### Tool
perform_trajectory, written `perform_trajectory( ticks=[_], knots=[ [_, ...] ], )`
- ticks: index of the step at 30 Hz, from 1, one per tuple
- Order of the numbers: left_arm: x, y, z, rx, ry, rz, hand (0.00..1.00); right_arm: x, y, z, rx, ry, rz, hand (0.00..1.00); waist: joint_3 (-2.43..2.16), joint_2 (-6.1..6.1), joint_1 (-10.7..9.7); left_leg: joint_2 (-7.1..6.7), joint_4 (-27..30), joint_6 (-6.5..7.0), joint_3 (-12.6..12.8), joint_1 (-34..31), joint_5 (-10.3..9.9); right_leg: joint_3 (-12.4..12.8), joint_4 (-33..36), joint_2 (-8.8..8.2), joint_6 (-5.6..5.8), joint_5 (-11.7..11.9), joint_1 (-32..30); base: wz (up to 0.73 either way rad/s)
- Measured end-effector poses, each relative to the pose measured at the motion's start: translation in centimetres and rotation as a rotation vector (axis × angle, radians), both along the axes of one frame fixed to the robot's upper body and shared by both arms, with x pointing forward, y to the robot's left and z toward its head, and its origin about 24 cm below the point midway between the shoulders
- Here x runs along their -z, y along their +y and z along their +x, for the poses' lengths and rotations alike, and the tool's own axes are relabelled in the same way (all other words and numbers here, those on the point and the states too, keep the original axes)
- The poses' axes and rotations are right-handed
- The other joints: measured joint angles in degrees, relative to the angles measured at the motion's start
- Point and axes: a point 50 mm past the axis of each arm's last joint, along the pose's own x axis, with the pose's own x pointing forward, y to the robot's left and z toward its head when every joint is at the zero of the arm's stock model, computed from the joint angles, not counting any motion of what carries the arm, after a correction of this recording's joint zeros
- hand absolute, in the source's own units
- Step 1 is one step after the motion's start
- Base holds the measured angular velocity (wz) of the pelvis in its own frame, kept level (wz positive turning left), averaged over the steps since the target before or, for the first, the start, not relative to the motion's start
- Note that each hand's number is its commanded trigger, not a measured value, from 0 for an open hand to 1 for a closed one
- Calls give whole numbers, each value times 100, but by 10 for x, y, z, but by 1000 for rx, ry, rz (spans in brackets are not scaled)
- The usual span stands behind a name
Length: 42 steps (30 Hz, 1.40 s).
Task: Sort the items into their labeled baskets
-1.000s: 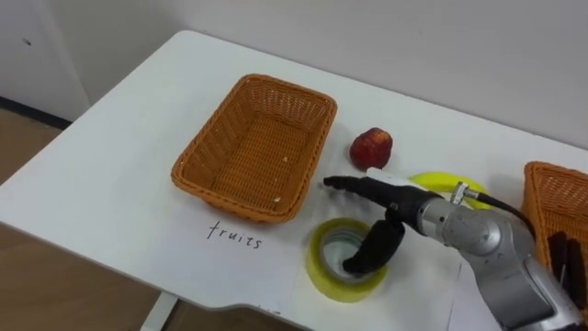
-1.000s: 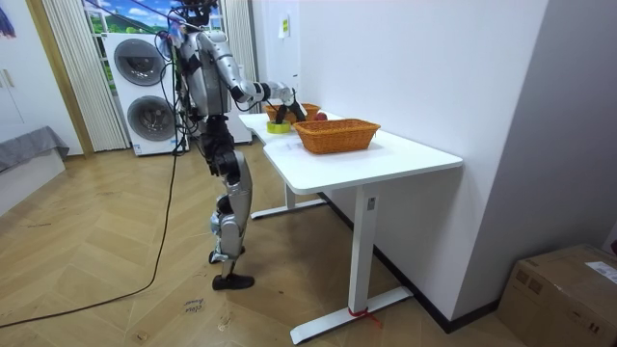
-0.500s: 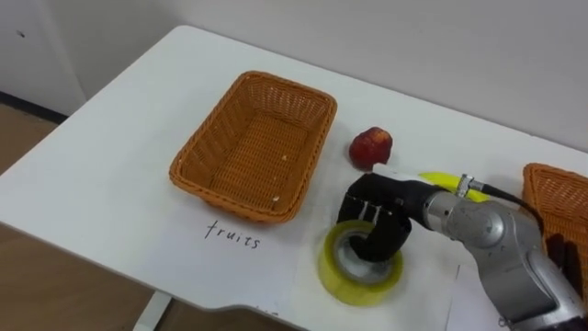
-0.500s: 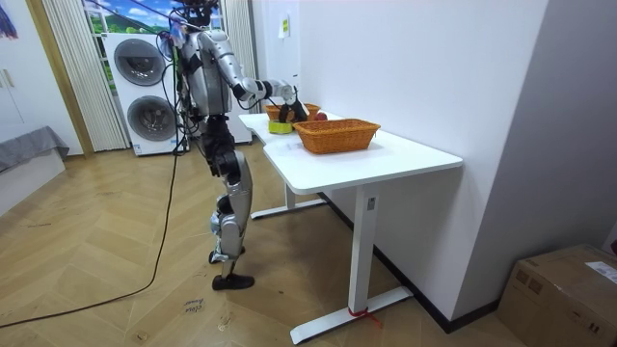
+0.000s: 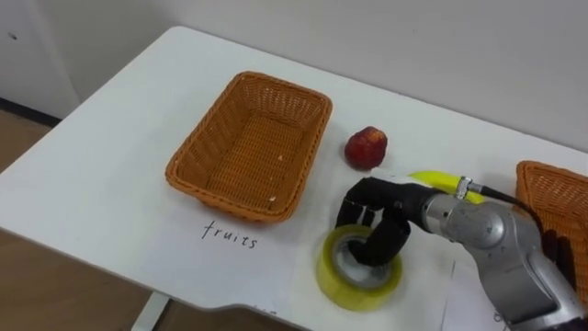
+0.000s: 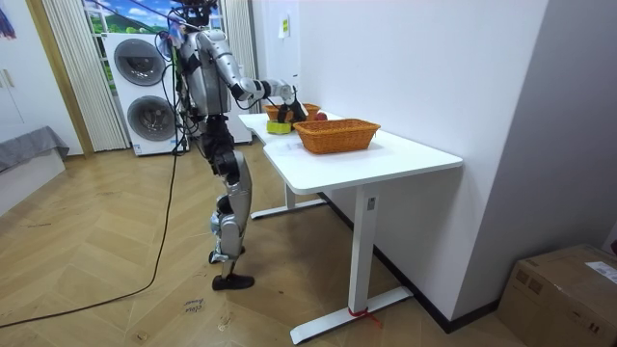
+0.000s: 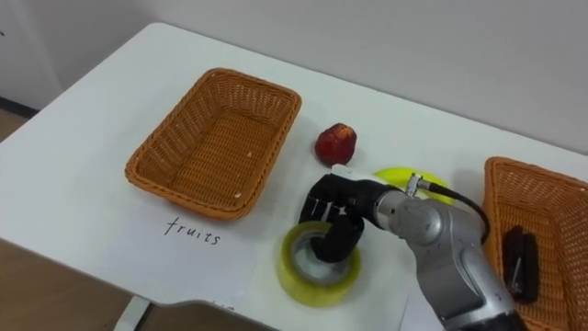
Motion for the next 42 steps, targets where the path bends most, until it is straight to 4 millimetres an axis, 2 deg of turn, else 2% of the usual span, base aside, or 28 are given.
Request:
perform_trajectory(
  ticks=[5, 10, 14, 15, 21, 28, 30, 34, 42],
  knots=[
    [1, 0, -4, -5, -10, -12, 0, -3, -1, -2, -18, -18, 19, 100, 6, 20, -133, 1, -28, 4, 24, 47, 3, 12, 2, -3, 0, 0, 21, -1],
    [-1, 9, -15, -71, -9, -1, 0, -25, -19, 1, 37, -130, 71, 100, -2, 26, -343, 8, -29, 5, 100, 121, 7, 95, 1, 2, 0, 0, 49, -7],
    [-1, 12, -27, -93, -9, -3, 0, -48, -46, 5, 140, -275, 100, 100, -6, 23, -538, 4, -171, 20, 204, 272, 16, 193, 0, -3, 2, 0, 134, -11],
    [-2, 15, -29, -110, -13, 0, 0, -56, -54, 6, 181, -327, 97, 100, -21, 18, -612, 5, -183, 20, 208, 279, 16, 191, -1, -2, 3, 0, 136, -7],
    [-1, 15, -38, -136, 8, -1, 0, -98, -78, 3, 298, -575, 76, 100, -21, 22, -783, 14, -181, 20, 252, 346, 16, 220, -1, 6, 3, 1, 181, -3],
    [2, 12, -46, -136, 32, -6, 0, -111, -85, 2, 373, -725, 144, 100, -31, 61, -940, 31, -197, 18, 320, 375, 12, 319, 14, 20, 1, 2, 163, -5],
    [3, 10, -55, -144, 57, -16, 0, -114, -88, 2, 393, -757, 142, 100, -59, 111, -955, 27, -202, 20, 335, 398, 11, 326, 16, 14, 1, 3, 168, -5],
    [3, 10, -57, -145, 64, -24, 0, -120, -95, 0, 435, -816, 126, 100, -73, 135, -996, 29, -177, 19, 335, 398, 12, 319, 25, 14, 1, 3, 128, 0],
    [4, 9, -58, -148, 68, -38, 0, -130, -105, -1, 469, -865, 140, 100, -63, 124, -1064, 30, -197, 19, 344, 391, 12, 328, 25, 14, 1, 2, 73, 0]
  ],
)
